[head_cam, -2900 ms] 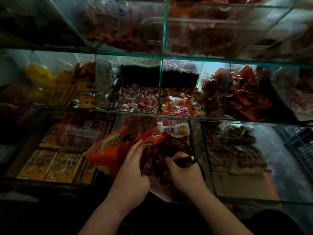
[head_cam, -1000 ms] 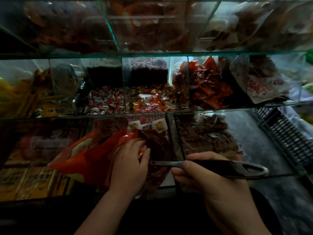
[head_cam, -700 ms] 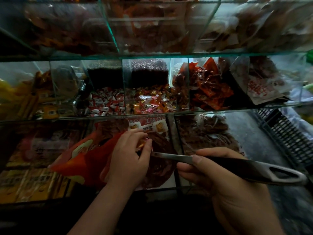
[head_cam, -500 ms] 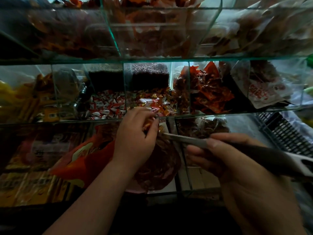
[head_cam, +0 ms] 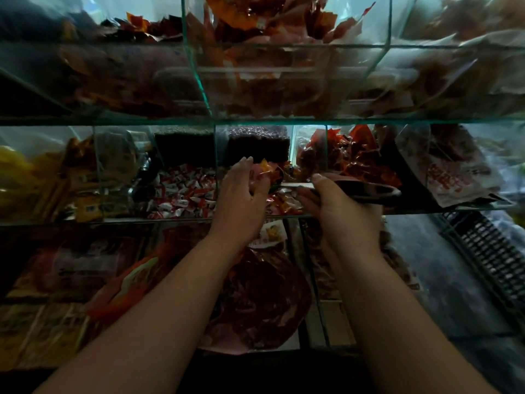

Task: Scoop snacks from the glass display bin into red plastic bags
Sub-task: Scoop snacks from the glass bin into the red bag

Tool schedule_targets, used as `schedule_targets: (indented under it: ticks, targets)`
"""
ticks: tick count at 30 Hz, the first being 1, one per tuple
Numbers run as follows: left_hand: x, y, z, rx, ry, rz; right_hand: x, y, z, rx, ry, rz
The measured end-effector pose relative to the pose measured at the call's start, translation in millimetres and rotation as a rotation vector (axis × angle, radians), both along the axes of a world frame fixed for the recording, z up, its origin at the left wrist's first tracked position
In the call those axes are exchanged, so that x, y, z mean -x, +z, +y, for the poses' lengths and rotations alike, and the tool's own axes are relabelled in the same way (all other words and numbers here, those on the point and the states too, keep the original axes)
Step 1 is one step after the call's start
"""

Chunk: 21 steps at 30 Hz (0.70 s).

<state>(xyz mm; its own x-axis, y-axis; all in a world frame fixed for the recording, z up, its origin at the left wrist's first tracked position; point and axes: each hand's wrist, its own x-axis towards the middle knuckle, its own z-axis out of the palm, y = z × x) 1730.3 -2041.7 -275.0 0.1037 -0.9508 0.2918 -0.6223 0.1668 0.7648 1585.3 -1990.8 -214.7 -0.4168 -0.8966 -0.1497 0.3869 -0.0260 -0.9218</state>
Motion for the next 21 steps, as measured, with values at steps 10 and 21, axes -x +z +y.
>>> schedule_targets:
  ticks: [10,21]
  targets:
    - [-21.9,-6.8,40.8,-0.071,0.017,0.148,-9.4,-35.7,-46.0,0.580,0.340,1.303]
    - [-21.7,10.1,68.1,-0.072,0.024,0.279,-3.8,-13.4,35.1,0.543,0.030,0.749]
